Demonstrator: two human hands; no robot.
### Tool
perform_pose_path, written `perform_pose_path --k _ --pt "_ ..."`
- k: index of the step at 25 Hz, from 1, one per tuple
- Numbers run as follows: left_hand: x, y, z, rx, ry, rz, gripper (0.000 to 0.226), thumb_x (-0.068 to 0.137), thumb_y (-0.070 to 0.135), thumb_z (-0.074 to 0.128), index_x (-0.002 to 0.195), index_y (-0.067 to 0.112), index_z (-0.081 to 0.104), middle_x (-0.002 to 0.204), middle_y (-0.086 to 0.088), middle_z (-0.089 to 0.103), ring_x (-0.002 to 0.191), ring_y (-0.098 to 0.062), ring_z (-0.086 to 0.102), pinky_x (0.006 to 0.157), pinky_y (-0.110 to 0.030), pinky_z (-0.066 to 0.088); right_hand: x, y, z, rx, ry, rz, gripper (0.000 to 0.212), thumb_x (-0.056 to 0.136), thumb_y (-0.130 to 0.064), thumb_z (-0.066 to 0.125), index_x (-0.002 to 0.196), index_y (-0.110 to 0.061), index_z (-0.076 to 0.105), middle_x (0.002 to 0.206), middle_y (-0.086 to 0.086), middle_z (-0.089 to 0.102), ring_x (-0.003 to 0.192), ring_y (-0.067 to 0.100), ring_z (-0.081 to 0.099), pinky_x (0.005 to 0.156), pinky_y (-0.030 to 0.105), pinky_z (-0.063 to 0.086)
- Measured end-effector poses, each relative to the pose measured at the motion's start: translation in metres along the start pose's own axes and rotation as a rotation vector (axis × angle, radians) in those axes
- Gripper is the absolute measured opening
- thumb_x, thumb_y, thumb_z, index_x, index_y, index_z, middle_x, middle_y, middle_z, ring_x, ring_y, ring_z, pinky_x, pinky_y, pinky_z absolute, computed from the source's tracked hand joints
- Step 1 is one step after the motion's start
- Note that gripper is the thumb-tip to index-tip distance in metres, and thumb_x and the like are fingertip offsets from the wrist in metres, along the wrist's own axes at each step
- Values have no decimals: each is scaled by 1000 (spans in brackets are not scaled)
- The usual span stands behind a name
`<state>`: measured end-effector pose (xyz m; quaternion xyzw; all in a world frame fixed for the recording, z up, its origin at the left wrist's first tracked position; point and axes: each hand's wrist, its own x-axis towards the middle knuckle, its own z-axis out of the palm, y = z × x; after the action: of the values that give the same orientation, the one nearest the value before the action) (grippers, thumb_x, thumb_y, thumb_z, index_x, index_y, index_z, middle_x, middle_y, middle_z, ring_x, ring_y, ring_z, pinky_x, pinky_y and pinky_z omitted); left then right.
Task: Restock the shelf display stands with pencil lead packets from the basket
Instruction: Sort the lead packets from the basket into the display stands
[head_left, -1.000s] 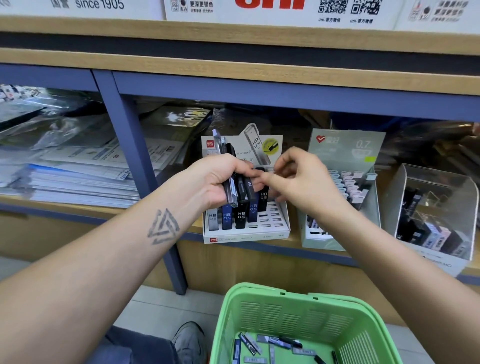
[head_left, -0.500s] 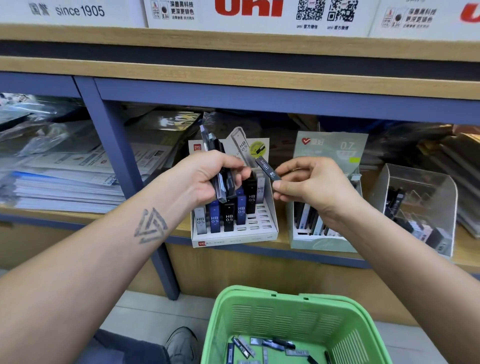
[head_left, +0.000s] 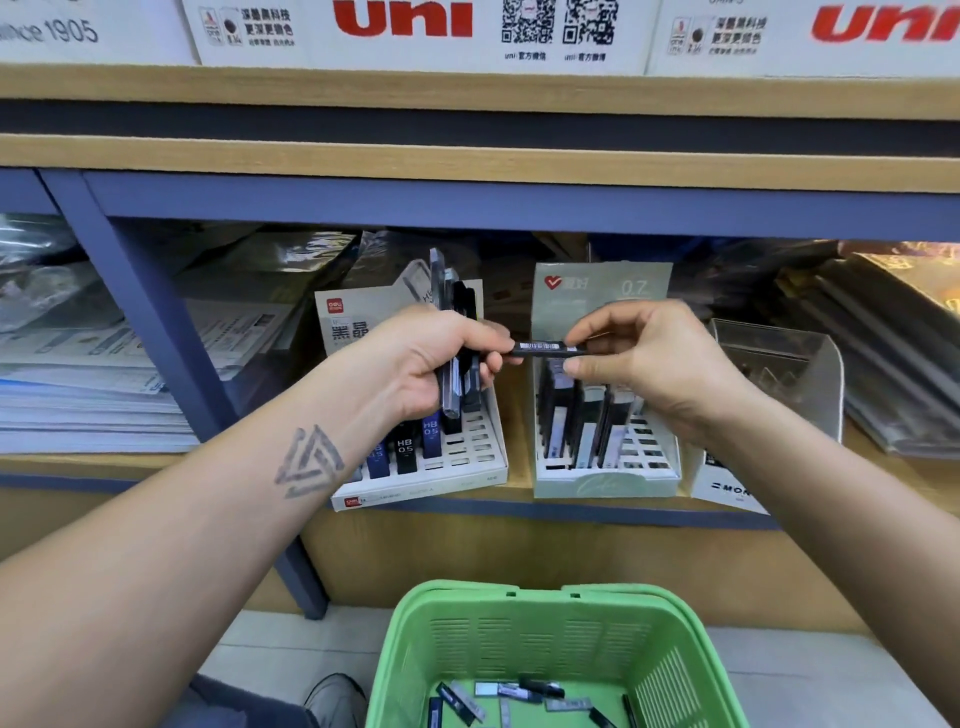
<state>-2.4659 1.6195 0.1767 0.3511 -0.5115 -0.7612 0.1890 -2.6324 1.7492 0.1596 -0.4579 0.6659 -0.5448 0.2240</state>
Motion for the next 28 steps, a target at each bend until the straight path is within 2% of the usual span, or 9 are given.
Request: perform_pose_path --k 3,6,11,14,17,20,24,28 --pt "6 -3 19 73 50 65 14 85 -12 64 88 1 66 87 -23 67 49 -12 57 43 -18 48 3 6 -21 22 9 8 25 70 2 87 86 -15 77 92 11 77 89 31 74 88 46 60" --pt "11 -6 39 106 76 121 14 83 -15 65 85 -1 66 78 -20 65 48 -14 57 44 -18 48 3 11 -38 117 17 -9 30 73 6 83 97 -9 74 95 11 76 85 23 73 81 36 59" --pt "18 -8 72 106 78 160 16 82 -16 66 83 0 64 71 -18 64 45 -13 57 42 -18 48 -3 17 -63 490 39 125 24 83 6 72 106 3 68 92 19 74 88 29 75 75 26 60" --pt "21 -10 95 81 19 144 14 83 -15 65 82 -1 65 76 -20 65 46 -13 58 42 -18 48 -7 18 -83 498 89 137 28 85 7 69 113 3 66 90 19 75 84 25 75 71 23 60" --pt "24 -16 113 67 -70 97 7 85 -11 65 82 -5 66 81 -22 69 50 -13 58 45 -18 49 -14 19 -113 430 190 127 28 85 8 69 113 5 66 92 21 74 86 27 74 72 23 61" --pt "29 -23 129 -1 -146 10 6 91 -7 59 88 -4 62 76 -17 68 50 -11 58 47 -17 50 -27 28 -143 306 276 142 24 86 7 70 109 0 71 97 20 75 91 29 75 78 29 62" --pt "35 -30 149 -44 -201 -42 10 92 -7 54 95 0 59 72 -15 68 51 -11 57 48 -17 50 -32 53 -172 -291 429 44 26 84 -6 79 109 -11 73 96 6 74 90 20 73 83 37 61" --pt "37 -38 163 -38 -220 -62 11 92 -9 53 92 0 59 69 -15 67 49 -11 56 46 -17 49 -29 71 -168 -539 420 -36 22 85 -10 79 106 -13 77 99 -1 74 91 12 68 86 33 58"
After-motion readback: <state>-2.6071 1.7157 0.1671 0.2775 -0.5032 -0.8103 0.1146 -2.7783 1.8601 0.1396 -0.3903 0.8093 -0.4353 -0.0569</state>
